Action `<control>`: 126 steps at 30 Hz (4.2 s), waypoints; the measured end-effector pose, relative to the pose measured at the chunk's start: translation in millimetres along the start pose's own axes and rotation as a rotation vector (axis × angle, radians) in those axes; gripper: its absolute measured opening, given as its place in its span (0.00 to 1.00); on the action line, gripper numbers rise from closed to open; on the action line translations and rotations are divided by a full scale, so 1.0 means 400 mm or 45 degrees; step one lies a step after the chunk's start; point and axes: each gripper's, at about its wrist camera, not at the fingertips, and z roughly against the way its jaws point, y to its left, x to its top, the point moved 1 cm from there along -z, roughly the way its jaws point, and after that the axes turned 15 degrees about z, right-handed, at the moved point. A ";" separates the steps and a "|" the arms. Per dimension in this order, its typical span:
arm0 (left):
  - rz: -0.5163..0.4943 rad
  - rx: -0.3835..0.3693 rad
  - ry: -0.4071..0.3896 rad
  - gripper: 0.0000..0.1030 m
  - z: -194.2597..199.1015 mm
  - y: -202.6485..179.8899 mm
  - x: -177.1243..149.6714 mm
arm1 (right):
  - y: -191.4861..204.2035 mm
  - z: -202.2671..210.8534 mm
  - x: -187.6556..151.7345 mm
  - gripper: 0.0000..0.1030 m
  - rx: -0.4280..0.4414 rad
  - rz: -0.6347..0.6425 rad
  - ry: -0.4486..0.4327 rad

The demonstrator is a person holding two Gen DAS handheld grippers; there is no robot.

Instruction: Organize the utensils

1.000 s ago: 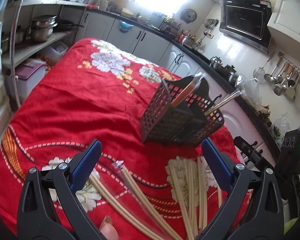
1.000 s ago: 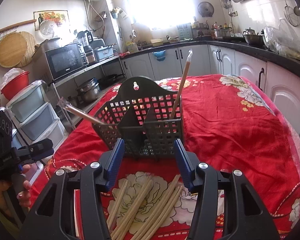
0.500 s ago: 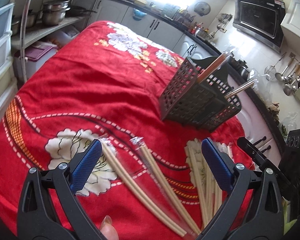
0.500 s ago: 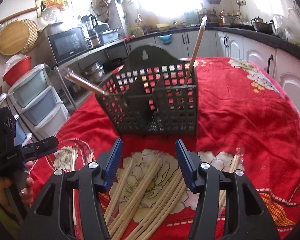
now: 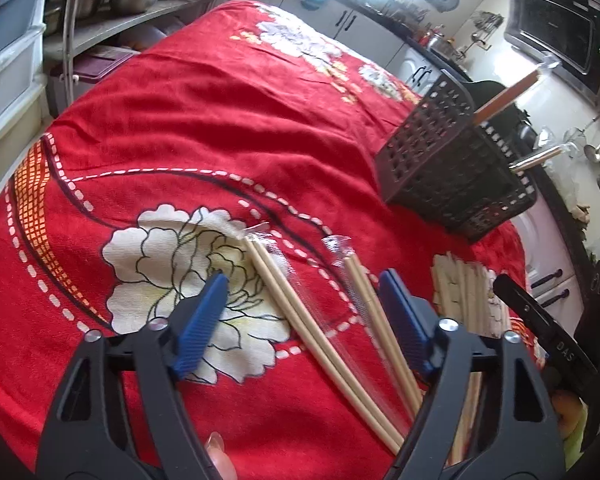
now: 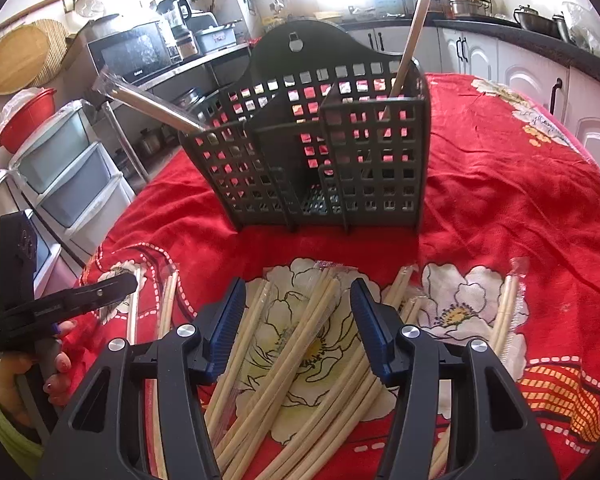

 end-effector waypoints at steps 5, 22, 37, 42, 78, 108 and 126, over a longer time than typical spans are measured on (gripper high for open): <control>-0.019 0.046 -0.020 0.47 -0.027 -0.003 0.025 | -0.004 -0.024 -0.002 0.51 0.013 -0.018 0.033; 0.011 -0.019 -0.049 0.06 -0.007 -0.021 0.057 | -0.049 -0.084 -0.006 0.22 0.054 -0.121 0.130; -0.158 -0.260 -0.118 0.03 0.121 -0.209 0.052 | -0.076 0.029 0.015 0.07 0.159 -0.164 -0.030; -0.204 -0.332 -0.123 0.02 0.142 -0.276 0.066 | -0.087 0.091 0.043 0.02 0.201 -0.179 -0.118; -0.493 -0.463 -0.461 0.02 0.301 -0.650 0.218 | -0.199 0.422 0.385 0.01 0.063 -0.021 -0.712; -0.443 -0.312 -0.547 0.02 0.132 -0.648 0.243 | -0.244 0.351 0.426 0.01 0.009 -0.027 -0.730; -0.437 -0.254 -0.449 0.02 0.039 -0.599 0.204 | -0.287 0.337 0.364 0.01 -0.055 -0.118 -0.760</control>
